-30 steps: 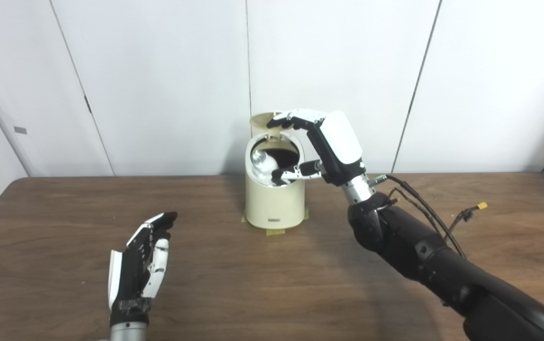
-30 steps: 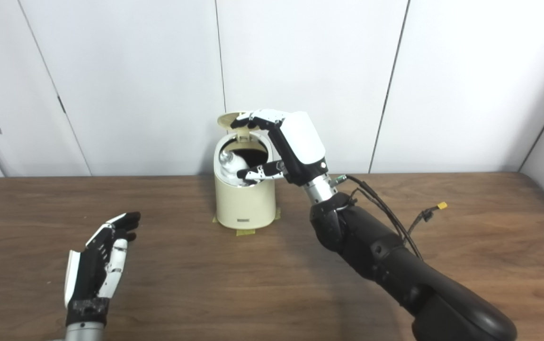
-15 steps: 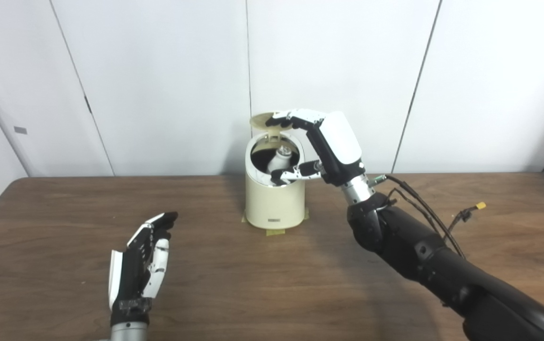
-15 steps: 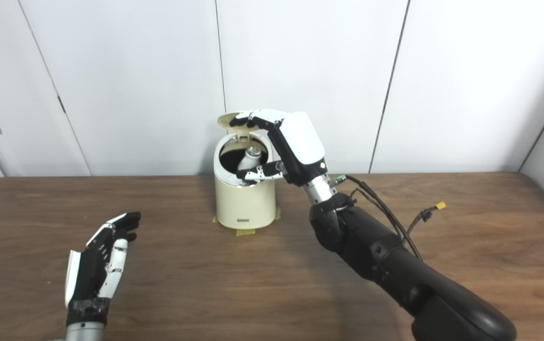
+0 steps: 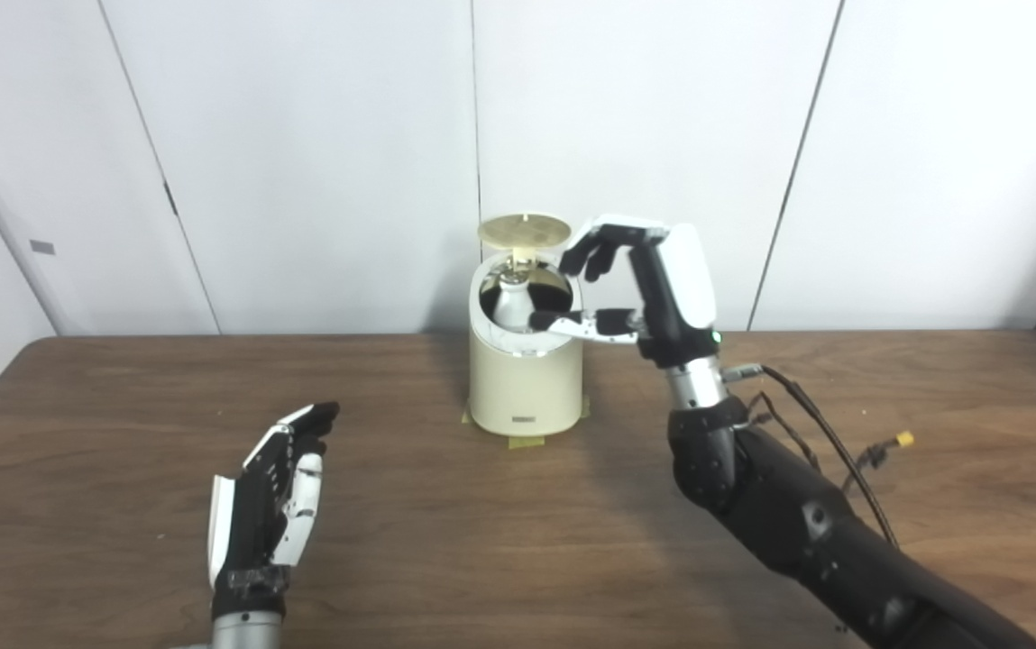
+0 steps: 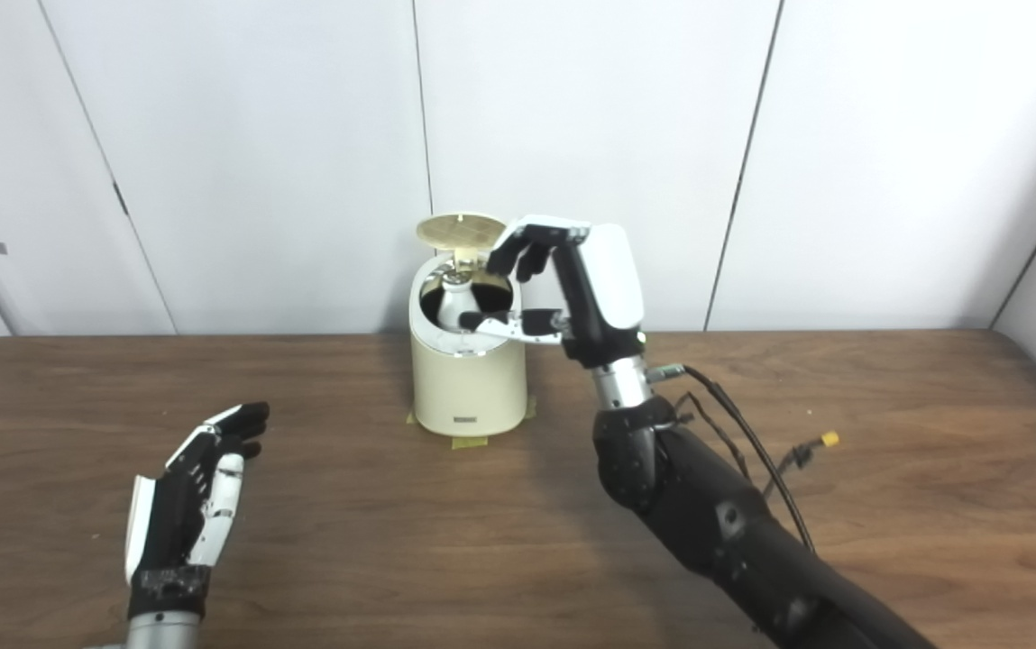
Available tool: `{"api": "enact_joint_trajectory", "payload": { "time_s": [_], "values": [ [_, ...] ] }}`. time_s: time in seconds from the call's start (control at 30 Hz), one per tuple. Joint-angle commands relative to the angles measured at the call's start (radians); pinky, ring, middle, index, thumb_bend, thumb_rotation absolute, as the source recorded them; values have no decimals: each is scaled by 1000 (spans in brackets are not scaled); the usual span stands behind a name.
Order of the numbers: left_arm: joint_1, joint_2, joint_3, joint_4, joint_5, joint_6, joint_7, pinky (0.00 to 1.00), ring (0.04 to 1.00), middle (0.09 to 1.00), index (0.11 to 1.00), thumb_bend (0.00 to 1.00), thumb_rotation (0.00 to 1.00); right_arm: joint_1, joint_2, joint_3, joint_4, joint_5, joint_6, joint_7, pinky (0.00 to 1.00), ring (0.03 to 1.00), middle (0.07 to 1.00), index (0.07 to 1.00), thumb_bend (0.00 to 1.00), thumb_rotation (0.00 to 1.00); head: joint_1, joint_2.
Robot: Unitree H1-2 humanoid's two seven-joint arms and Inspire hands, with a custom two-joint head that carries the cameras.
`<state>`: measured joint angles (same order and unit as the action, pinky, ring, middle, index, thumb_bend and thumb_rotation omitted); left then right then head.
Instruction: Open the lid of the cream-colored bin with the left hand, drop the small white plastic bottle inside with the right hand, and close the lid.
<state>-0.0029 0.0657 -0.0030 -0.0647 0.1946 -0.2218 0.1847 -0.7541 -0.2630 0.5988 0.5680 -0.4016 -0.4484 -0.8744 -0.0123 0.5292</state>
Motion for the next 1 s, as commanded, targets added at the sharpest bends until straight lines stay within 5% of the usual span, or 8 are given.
{"api": "enact_joint_trajectory", "payload": {
  "time_s": [0.0, 0.1, 0.2, 0.27, 0.33, 0.63, 0.8, 0.97],
  "values": [
    [36, -48, -31, 86, 11, -40, 2, 763, 798, 793, 770, 165, 747, -14, -20, -36, -50, 11, -21, -13, 336, 366, 482, 470, 524, 8, -4, -3],
    [34, -43, -31, 94, 16, -43, 1, 762, 798, 794, 772, 173, 768, 36, -41, -43, -82, 15, -21, -23, 439, 476, 487, 488, 512, 13, -9, -5],
    [33, -43, -29, 93, 10, -39, 1, 757, 793, 789, 767, 175, 762, 97, -54, -52, -105, 54, -22, -13, 548, 596, 621, 495, 493, 165, -12, -5],
    [33, -42, -28, 90, 5, -36, -2, 756, 792, 787, 765, 170, 748, 138, -53, -70, -125, 56, -21, -11, 604, 655, 695, 691, 595, 644, -15, -5],
    [31, -40, -28, 91, 3, -38, -4, 747, 789, 784, 762, 164, 740, 179, -55, -87, -159, 69, -21, 10, 611, 669, 712, 727, 616, 730, -16, -5],
    [29, -35, -27, 88, 3, -28, -5, 745, 788, 782, 759, 169, 733, 390, -10, -249, -325, 156, -20, 225, 595, 685, 713, 724, 418, 618, -24, -2],
    [28, -34, -24, 95, -3, -34, -3, 749, 788, 781, 755, 176, 723, 489, 39, -356, -383, 221, 4, 358, 631, 718, 733, 751, 374, 672, -23, -1],
    [30, -33, -25, 91, -1, -30, -2, 748, 789, 782, 757, 181, 732, 555, 84, -443, -417, 248, 20, 451, 678, 752, 760, 772, 325, 590, -26, 1]
  ]
}}
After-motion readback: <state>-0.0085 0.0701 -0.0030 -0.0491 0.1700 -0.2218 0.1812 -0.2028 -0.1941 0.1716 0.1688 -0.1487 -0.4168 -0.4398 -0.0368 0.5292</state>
